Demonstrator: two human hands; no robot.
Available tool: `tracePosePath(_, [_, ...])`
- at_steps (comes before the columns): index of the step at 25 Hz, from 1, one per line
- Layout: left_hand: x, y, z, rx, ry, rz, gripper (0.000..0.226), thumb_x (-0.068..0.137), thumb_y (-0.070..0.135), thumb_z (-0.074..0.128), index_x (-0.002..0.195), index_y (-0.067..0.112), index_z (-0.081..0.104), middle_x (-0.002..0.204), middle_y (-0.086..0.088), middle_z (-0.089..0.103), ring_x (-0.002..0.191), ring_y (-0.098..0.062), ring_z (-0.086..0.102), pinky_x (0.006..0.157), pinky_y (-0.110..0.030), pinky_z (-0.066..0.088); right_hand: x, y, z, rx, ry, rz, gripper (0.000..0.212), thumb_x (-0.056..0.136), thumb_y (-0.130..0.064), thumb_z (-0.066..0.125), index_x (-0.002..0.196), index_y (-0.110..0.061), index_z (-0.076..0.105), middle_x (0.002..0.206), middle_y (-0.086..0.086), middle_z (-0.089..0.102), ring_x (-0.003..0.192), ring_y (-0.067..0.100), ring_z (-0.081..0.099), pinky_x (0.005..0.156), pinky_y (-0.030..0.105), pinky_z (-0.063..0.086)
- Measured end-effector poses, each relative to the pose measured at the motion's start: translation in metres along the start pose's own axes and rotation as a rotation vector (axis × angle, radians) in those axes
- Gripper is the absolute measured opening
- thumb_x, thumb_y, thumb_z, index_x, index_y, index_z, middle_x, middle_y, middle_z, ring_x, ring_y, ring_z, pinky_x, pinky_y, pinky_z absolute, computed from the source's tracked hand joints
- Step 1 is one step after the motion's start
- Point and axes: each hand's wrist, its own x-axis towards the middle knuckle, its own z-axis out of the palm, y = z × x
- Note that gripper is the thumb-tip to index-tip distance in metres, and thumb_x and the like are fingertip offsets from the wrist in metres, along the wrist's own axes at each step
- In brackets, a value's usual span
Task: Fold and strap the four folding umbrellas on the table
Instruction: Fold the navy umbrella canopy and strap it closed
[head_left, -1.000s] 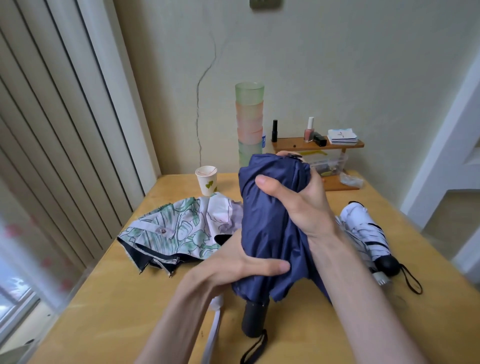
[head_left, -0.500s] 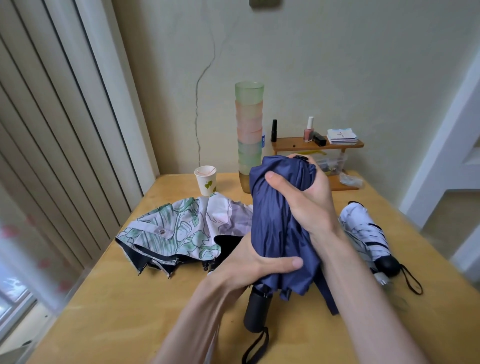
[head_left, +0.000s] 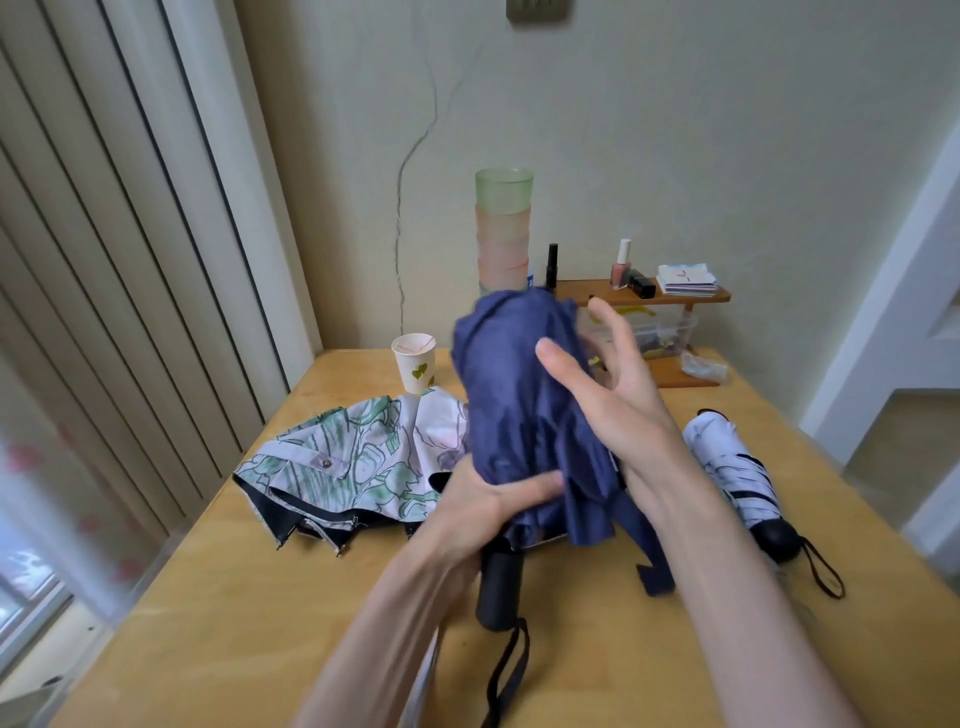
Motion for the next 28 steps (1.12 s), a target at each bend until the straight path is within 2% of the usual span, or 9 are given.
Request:
tracePosePath(2, [0.001,0.014,-0.014,-0.074,0.027,0.039,0.030,0.070,0.016,0.090,0.098,0.010,0.081,0.089,-0.017,0.078,0.067,-0.030,0.069,0.054,-0.033,0.058,-0.001,-0.001,-0.008,-0.122,-0.139,0.029,0.069,0.087,-0.037,0.085,0.149,-0.037,0.053,0.139,-0.015,0.064,0.124,-0.002,0.063,0.101,0.025,0.055])
tracePosePath(4, [-0.002,0.027,-0.030,-0.086,0.030,0.063,0.039,0.076,0.014,0.091,0.110,0.006,0.074,0.090,-0.013,0.079,0.067,-0.026,0.072,0.052,-0.033,0.058,-0.001,-0.004,-0.013,-0.194,-0.249,0.016,0.040,0.090,-0.026,0.083,0.128,-0.026,0.071,0.120,-0.010,0.078,0.111,0.003,0.073,0.092,0.023,0.059])
tracePosePath(8, [-0.006,0.038,-0.057,-0.048,0.141,0.084,0.038,0.075,0.017,0.081,0.111,0.008,0.072,0.098,-0.010,0.080,0.073,-0.021,0.077,0.057,-0.029,0.060,0.001,-0.005,-0.016,-0.079,-0.065,-0.030,0.006,0.090,-0.021,0.081,0.094,-0.018,0.078,0.090,0.000,0.082,0.085,0.011,0.076,0.079,0.025,0.059])
tracePosePath(11, [-0.004,0.037,-0.071,0.030,0.205,0.089,0.050,0.071,0.022,0.086,0.117,0.009,0.071,0.109,-0.009,0.080,0.094,-0.024,0.078,0.076,-0.034,0.062,0.002,-0.003,-0.019,-0.113,0.001,-0.125,0.015,0.084,-0.036,0.082,0.090,-0.022,0.079,0.087,-0.001,0.081,0.084,0.011,0.073,0.083,0.030,0.056])
tracePosePath(15, [-0.002,0.035,-0.077,0.058,0.279,0.136,0.048,0.066,0.030,0.085,0.109,0.015,0.071,0.101,-0.002,0.082,0.085,-0.013,0.078,0.070,-0.025,0.061,0.001,-0.003,-0.017,-0.139,-0.031,-0.166,0.028,0.084,-0.040,0.081,0.105,-0.023,0.075,0.093,0.005,0.076,0.086,0.011,0.070,0.079,0.022,0.051])
tracePosePath(18, [-0.001,0.037,-0.079,0.007,0.324,0.149,0.043,0.074,0.032,0.084,0.111,0.015,0.072,0.106,-0.002,0.081,0.095,-0.018,0.078,0.085,-0.034,0.061,-0.003,-0.008,-0.030,-0.155,-0.229,-0.125,0.053,0.080,-0.032,0.086,0.130,-0.034,0.067,0.112,-0.005,0.072,0.087,0.009,0.069,0.072,0.018,0.053])
tracePosePath(22, [0.002,0.038,-0.081,-0.029,0.351,0.156,0.032,0.084,0.021,0.083,0.114,0.012,0.073,0.111,-0.005,0.081,0.106,-0.027,0.076,0.095,-0.040,0.059,-0.004,-0.007,-0.038,-0.368,-0.455,-0.216,0.087,0.081,-0.010,0.091,0.151,-0.038,0.048,0.143,-0.018,0.060,0.113,0.007,0.064,0.087,0.016,0.047])
tracePosePath(25, [0.002,0.036,-0.081,-0.066,0.321,0.156,0.042,0.079,0.022,0.083,0.117,0.009,0.072,0.115,-0.009,0.079,0.110,-0.030,0.075,0.097,-0.042,0.058,-0.001,-0.002,-0.029,-0.444,-0.325,-0.291,0.079,0.082,-0.011,0.090,0.148,-0.035,0.052,0.136,-0.021,0.064,0.118,0.004,0.065,0.093,0.022,0.053])
tracePosePath(28, [0.001,0.036,-0.080,-0.115,0.293,0.154,0.042,0.078,0.022,0.081,0.117,0.012,0.071,0.114,-0.007,0.080,0.103,-0.024,0.077,0.086,-0.036,0.063,0.001,0.005,-0.018,-0.540,-0.241,-0.359,0.086,0.080,-0.011,0.090,0.149,-0.039,0.047,0.116,-0.023,0.061,0.092,0.000,0.062,0.080,0.019,0.052])
